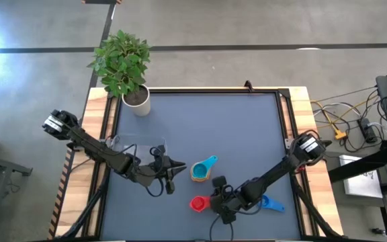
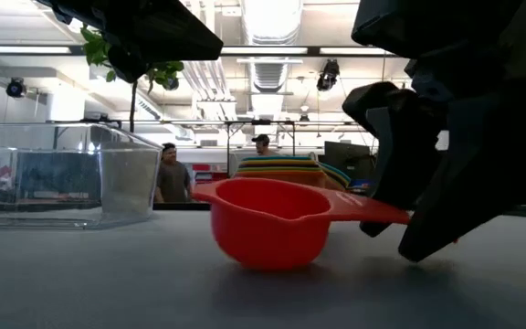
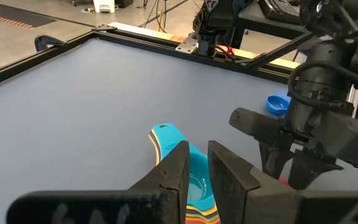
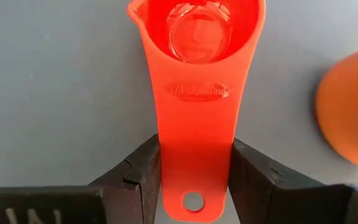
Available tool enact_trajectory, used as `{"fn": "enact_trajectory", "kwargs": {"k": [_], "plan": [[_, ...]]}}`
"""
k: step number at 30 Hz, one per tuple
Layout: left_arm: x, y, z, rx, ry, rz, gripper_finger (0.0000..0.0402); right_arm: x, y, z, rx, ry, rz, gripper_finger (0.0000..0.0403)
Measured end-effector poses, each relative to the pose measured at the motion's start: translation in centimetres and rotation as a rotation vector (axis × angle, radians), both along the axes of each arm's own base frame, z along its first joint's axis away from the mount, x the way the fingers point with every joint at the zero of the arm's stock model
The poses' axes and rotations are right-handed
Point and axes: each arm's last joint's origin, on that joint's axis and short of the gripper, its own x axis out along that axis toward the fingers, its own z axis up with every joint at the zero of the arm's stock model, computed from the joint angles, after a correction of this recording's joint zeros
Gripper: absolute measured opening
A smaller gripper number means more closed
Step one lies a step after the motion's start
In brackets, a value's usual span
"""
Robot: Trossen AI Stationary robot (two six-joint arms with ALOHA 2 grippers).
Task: Nest measuring cups in basket
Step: Stack the orange measuring cup on top of the light blue measuring cup
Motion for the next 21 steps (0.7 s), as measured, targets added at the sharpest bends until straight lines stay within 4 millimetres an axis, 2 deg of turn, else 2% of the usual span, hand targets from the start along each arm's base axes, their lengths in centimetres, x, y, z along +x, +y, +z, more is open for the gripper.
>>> {"fn": "enact_trajectory", "kwargs": {"k": [5, 13, 21], "plan": [[0.1, 0.0, 0.2, 0.022, 0.004, -0.009, 0.0041, -0.3, -0.3, 1.1, -0.047, 0.0, 0.009, 0.0132], [0.1, -0.1, 0.3, 0.031, 0.003, -0.012, 0.0041, -0.6, -1.1, 3.0, -0.083, -0.026, 0.037, 0.0141], [0.1, -0.1, 0.3, 0.032, 0.004, -0.013, 0.0041, -0.5, -3.0, 5.5, -0.119, -0.057, 0.068, 0.0137]]}}
